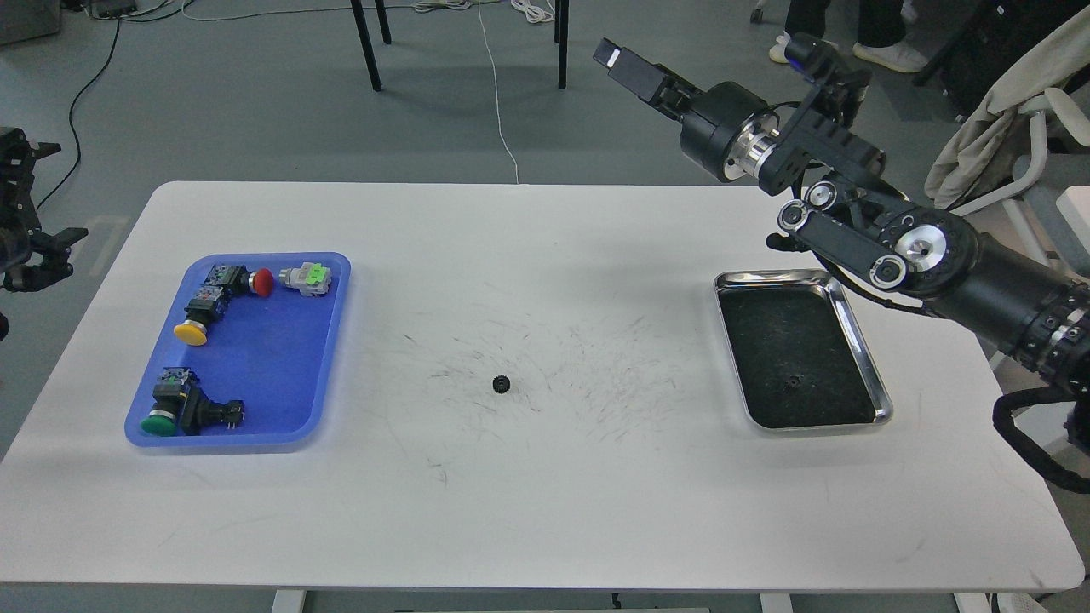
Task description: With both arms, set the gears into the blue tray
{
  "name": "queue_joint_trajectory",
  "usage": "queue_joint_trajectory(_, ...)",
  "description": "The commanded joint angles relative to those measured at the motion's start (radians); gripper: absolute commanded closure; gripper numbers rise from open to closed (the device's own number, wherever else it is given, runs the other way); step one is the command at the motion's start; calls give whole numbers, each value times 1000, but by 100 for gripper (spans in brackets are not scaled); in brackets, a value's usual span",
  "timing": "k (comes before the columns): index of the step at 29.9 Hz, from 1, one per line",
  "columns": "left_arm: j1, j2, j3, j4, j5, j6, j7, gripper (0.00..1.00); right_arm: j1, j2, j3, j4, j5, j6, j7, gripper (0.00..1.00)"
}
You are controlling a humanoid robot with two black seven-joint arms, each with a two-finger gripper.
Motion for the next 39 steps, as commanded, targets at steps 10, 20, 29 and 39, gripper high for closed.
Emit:
queue_joint_trajectory(10,-80,-4,172,-123,185,12,-70,1,42,-146,2,-14,194,1,-2,8)
queue_joint_trajectory(20,-171,-53,262,-211,293,48,-193,1,42,-212,2,-25,263,-1,-3,8)
queue_joint_trajectory(29,-172,15,242,-283,233,137,-135,6,36,-221,2,-53,275,-1,-3,8)
queue_joint_trajectory(39,-109,42,222,-464,227,410,-158,7,34,-223,4,-57,275,-2,-3,8)
